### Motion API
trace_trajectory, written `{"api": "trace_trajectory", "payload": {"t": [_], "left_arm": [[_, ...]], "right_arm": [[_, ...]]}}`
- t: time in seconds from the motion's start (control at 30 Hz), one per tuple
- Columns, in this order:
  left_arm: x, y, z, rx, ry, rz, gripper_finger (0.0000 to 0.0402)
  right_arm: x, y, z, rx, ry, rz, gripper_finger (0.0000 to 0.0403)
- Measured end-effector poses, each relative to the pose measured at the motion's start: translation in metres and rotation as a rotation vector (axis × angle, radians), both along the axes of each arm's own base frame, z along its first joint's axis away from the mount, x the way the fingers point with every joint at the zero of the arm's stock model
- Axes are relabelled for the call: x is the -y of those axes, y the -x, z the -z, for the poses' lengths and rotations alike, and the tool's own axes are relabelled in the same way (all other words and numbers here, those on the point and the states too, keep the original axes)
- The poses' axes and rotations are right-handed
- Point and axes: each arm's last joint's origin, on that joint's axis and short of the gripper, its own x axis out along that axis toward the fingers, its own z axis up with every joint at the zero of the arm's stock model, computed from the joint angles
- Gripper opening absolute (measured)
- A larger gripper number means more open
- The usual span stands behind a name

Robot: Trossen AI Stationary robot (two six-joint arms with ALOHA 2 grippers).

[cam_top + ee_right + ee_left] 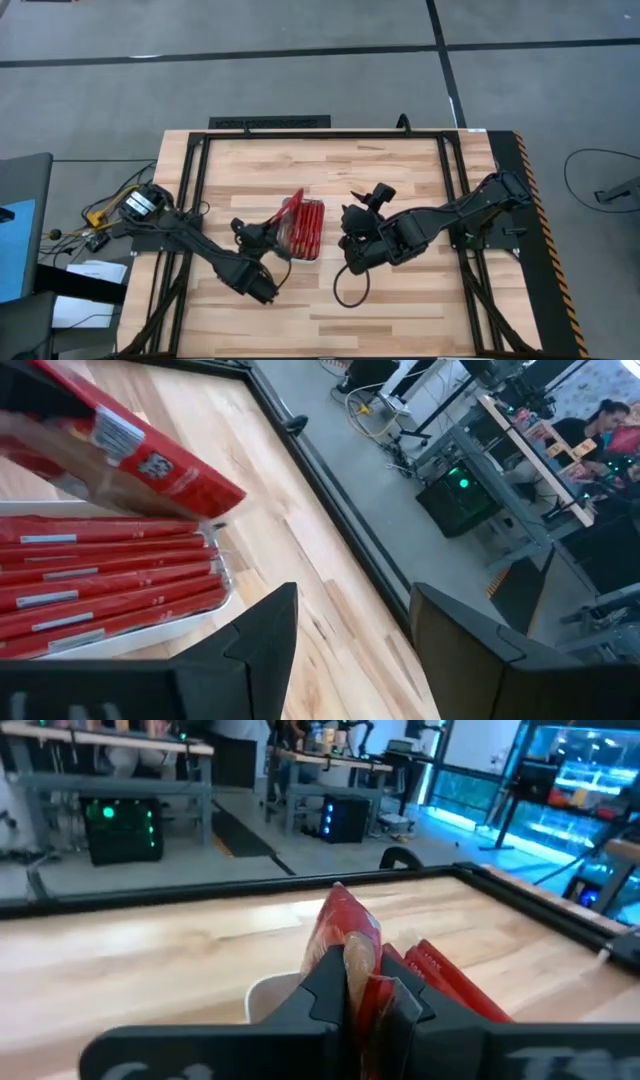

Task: Sort popcorn bags into baskets
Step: Put the red popcorn bag into the white bin

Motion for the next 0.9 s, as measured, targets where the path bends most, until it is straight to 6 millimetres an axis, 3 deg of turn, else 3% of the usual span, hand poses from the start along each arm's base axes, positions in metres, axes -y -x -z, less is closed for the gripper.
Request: {"api": "trace_trajectory", "payload": {"t": [0.6,0.9], "left_arm": [[-0.001,-0.014,0.012,0.036,0.334,-0.043,0.0077],[-0.002,-0.018,0.010,0.145,0.328,-0.055,0.0081]], "right_arm": [[0.001,0.001,0.001,-0.022,0.010,0.002,0.0208],[0.001,0.001,0.001,-0.025,0.011,0.002,0.0208]]}}
